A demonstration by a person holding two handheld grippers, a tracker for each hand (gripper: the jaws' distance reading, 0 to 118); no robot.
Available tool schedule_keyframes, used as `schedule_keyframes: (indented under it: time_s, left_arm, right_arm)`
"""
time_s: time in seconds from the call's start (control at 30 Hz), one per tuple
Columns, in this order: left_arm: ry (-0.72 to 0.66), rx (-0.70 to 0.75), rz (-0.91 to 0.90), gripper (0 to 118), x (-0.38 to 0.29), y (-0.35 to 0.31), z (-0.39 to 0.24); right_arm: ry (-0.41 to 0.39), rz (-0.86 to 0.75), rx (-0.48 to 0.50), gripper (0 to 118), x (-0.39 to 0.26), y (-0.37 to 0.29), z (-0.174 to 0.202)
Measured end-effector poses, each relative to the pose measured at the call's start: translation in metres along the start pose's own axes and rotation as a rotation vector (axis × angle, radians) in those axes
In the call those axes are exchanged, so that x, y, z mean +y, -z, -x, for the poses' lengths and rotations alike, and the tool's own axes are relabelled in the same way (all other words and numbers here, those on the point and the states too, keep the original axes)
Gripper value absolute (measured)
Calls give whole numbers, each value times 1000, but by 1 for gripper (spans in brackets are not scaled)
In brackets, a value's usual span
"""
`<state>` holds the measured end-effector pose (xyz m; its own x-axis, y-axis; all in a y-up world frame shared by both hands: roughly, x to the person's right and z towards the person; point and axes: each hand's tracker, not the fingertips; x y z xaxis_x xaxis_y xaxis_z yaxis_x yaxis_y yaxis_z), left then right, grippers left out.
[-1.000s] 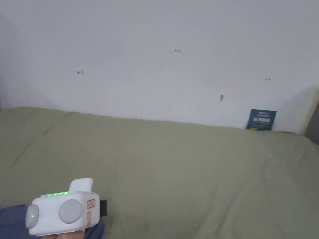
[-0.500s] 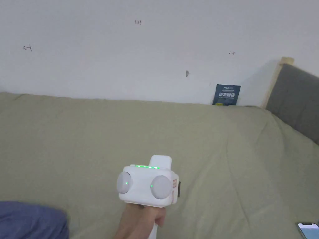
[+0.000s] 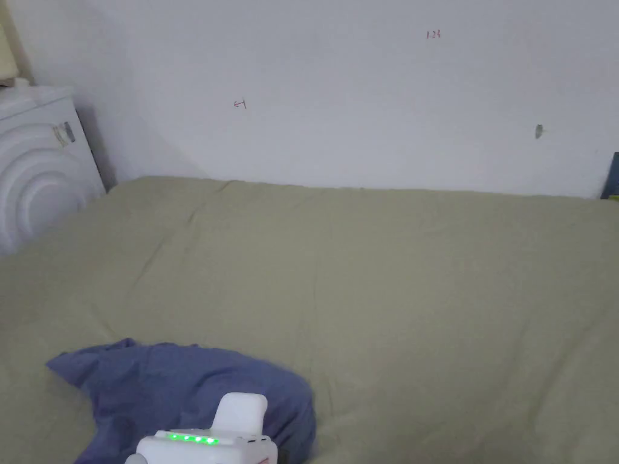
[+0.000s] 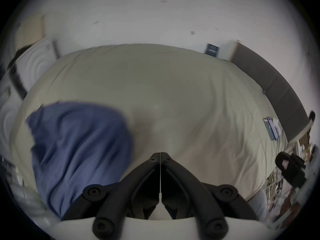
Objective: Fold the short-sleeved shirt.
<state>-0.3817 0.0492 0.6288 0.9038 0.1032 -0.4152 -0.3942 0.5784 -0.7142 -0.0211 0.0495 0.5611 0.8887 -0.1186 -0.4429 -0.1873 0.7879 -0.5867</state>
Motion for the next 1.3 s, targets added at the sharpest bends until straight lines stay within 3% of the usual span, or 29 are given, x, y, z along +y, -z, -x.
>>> schedule_keyframes:
  time_s: [0.07, 0.1, 0.13, 0.17, 0.2, 0.3, 0.57, 0.6, 0.63, 0.67, 0.73, 0.8, 0.9, 1.1, 1.3]
  left_arm:
    - [-37, 9, 2, 0, -6, -3, 24]
    - [-50, -1, 5, 11, -7, -3, 31]
    - [-49, 6, 0, 37, -7, -2, 36]
    - [-50, 21, 12, 81, -4, 4, 38]
    - [-50, 43, 30, 118, -3, 10, 39]
    - [-56, 47, 8, 116, 15, 3, 45]
    - [-5, 43, 51, 114, 65, 105, -8]
    - [24, 46, 77, 99, 67, 116, -15]
    - [60, 103, 120, 60, 65, 132, -20]
    - [101, 216, 136, 39, 58, 142, -24]
    - [80, 161, 63, 12, 56, 132, -17]
    - [23, 173, 44, 11, 60, 119, -6]
    - [-77, 75, 34, 10, 70, 101, 11]
    - [5, 50, -81, 10, 110, 69, -30]
    - [123, -91, -157, 10, 167, 71, -138]
  right_arm:
    - [-16, 7, 27, 1, 0, 3, 12]
    - [-20, 11, 37, 1, 0, 5, 17]
    - [-27, 14, 45, 1, 0, 6, 22]
    - [-35, 18, 52, 1, 0, 6, 27]
    - [-41, 20, 54, 1, 0, 6, 31]
    - [-59, 29, 64, 1, -1, 7, 36]
    - [-49, 78, 30, 1, -7, 21, 23]
    - [-46, 83, 24, 1, -8, 22, 20]
    - [-45, 86, 20, 1, -8, 22, 17]
    - [-42, 87, 14, 1, -8, 20, 14]
    - [-35, 81, 6, 1, -10, 16, 6]
    - [-19, 78, -1, 1, -12, 15, -4]
    - [13, 73, -10, 1, -13, 15, -15]
    - [54, 39, -22, 1, -12, 3, -29]
    - [79, 22, -62, 1, -14, -11, -47]
